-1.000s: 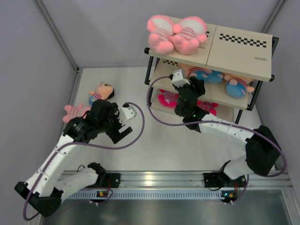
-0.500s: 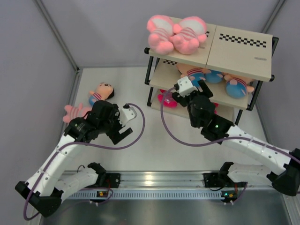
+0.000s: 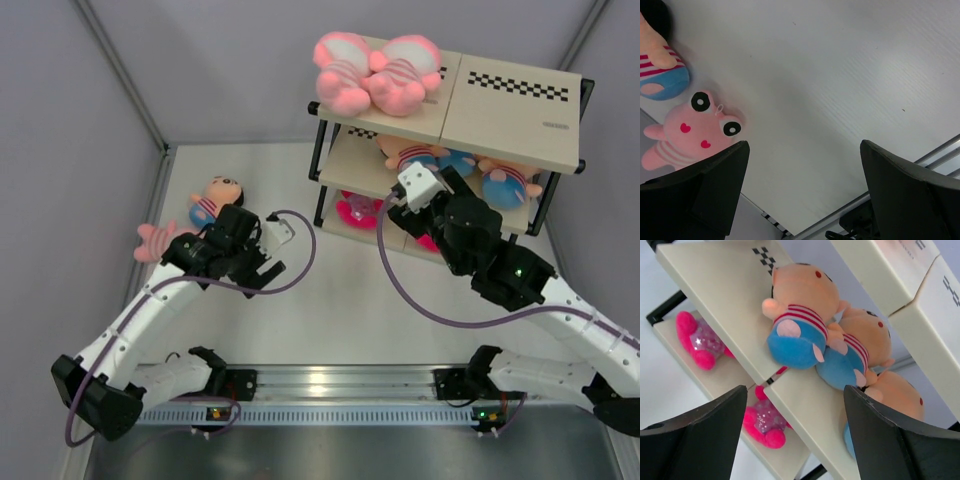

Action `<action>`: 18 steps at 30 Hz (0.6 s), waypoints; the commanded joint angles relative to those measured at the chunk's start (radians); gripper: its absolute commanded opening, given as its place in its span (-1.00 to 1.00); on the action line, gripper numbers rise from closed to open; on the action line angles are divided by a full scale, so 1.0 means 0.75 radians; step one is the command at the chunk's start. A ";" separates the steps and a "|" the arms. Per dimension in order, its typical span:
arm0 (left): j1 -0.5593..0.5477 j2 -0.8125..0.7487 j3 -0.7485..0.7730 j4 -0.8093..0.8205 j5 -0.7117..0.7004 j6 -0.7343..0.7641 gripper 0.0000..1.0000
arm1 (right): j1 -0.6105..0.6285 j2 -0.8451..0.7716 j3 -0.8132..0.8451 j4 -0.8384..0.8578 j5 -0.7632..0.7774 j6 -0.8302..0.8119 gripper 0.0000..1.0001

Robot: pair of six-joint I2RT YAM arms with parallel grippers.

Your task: Place and organize the stuffed toys onto the shelf

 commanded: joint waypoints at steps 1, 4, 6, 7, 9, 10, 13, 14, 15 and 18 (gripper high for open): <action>0.019 0.018 0.020 0.052 -0.053 -0.045 0.97 | -0.038 0.041 0.076 -0.114 0.091 0.004 0.55; 0.024 0.014 0.020 0.056 -0.057 -0.047 0.97 | -0.071 0.064 0.086 -0.135 0.087 -0.021 0.47; 0.030 0.018 0.016 0.062 -0.063 -0.049 0.97 | -0.091 0.064 0.084 -0.100 0.048 -0.043 0.38; 0.032 0.020 0.014 0.064 -0.069 -0.047 0.97 | -0.124 0.066 0.074 -0.075 0.004 -0.051 0.31; 0.042 0.032 0.008 0.076 -0.079 -0.047 0.97 | -0.181 0.086 0.051 -0.024 -0.027 -0.074 0.00; 0.050 0.040 0.001 0.082 -0.086 -0.047 0.97 | -0.202 0.127 0.049 0.004 -0.056 -0.074 -0.11; 0.101 0.073 -0.003 0.107 -0.092 -0.043 0.97 | -0.249 0.213 0.065 0.049 -0.105 -0.051 -0.55; 0.124 0.085 -0.003 0.113 -0.069 -0.039 0.97 | -0.253 0.233 0.061 0.066 -0.113 -0.047 -0.66; 0.187 0.100 -0.001 0.117 -0.051 -0.029 0.97 | -0.265 0.248 0.057 0.090 -0.122 -0.035 -0.67; 0.363 0.139 0.012 0.134 0.035 0.036 0.97 | -0.284 0.321 0.045 0.162 -0.150 -0.015 -0.78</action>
